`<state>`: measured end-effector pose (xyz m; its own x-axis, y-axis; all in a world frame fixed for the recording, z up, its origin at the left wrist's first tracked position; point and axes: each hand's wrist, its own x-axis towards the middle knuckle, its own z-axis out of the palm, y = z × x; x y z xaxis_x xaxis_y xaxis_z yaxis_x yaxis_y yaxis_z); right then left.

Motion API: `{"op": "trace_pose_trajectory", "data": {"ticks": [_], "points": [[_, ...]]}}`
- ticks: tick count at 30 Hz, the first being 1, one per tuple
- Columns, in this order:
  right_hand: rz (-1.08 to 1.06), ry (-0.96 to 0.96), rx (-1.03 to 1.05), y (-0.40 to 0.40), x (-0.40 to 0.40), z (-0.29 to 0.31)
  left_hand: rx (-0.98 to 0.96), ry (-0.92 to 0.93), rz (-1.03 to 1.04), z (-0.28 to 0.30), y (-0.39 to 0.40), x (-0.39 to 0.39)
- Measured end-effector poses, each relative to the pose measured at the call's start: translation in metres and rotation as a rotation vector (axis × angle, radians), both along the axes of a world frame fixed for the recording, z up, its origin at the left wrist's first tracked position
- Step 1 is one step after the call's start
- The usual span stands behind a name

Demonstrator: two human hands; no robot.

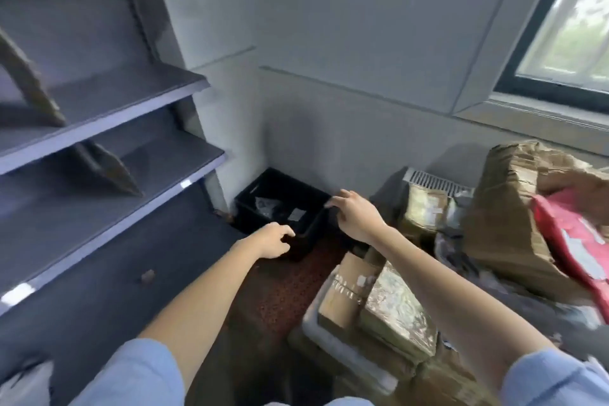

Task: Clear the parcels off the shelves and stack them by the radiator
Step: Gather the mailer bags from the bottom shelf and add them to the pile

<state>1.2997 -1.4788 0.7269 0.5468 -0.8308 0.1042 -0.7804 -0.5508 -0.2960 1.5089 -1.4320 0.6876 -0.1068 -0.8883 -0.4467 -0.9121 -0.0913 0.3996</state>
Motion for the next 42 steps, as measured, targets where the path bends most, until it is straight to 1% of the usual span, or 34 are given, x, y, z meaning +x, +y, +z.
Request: {"op": "trace_pose_trajectory", "data": {"ticks": [4,8,11,15,18,20,21,22,24,25,28,31,34,37,39,42], "points": [[0.290,0.071,0.052,0.026,0.129,-0.009,-0.010,-0.037,0.380,0.001,0.083,0.136],[0.559,0.196,0.122,0.080,0.266,-0.018,0.041,-0.037,0.697,-0.014,0.212,0.232],[0.750,0.319,0.161,0.140,0.361,-0.035,0.064,0.014,0.952,-0.031,0.320,0.278],[0.975,0.476,0.214,0.236,0.453,-0.064,0.012,0.056,1.283,-0.050,0.453,0.304],[1.051,0.528,0.288,0.297,0.496,-0.089,-0.035,0.114,1.488,-0.065,0.523,0.311],[1.072,0.529,0.330,0.328,0.518,-0.108,-0.114,0.233,1.623,-0.078,0.551,0.317],[1.074,0.539,0.340,0.340,0.530,-0.118,-0.142,0.254,1.702,-0.086,0.560,0.320],[1.082,0.557,0.345,0.351,0.543,-0.128,-0.157,0.302,1.787,-0.094,0.566,0.324],[1.093,0.611,0.360,0.366,0.571,-0.150,-0.234,0.485,1.948,-0.118,0.579,0.329],[1.092,0.639,0.367,0.372,0.589,-0.162,-0.236,0.536,2.015,-0.130,0.587,0.331],[1.081,0.726,0.380,0.384,0.642,-0.204,-0.163,0.609,2.172,-0.163,0.615,0.332],[1.107,0.849,0.374,0.394,0.690,-0.250,-0.124,0.604,2.381,-0.197,0.635,0.349],[1.145,0.929,0.324,0.408,0.739,-0.306,-0.055,0.625,2.404,-0.241,0.641,0.378],[1.146,0.946,0.248,0.428,0.785,-0.383,-0.040,0.632,2.381,-0.311,0.645,0.407],[1.163,0.970,0.177,0.437,0.809,-0.446,-0.008,0.618,2.299,-0.372,0.645,0.424],[1.189,1.006,0.046,0.450,0.833,-0.541,0.067,0.621,2.104,-0.465,0.643,0.446]]}}
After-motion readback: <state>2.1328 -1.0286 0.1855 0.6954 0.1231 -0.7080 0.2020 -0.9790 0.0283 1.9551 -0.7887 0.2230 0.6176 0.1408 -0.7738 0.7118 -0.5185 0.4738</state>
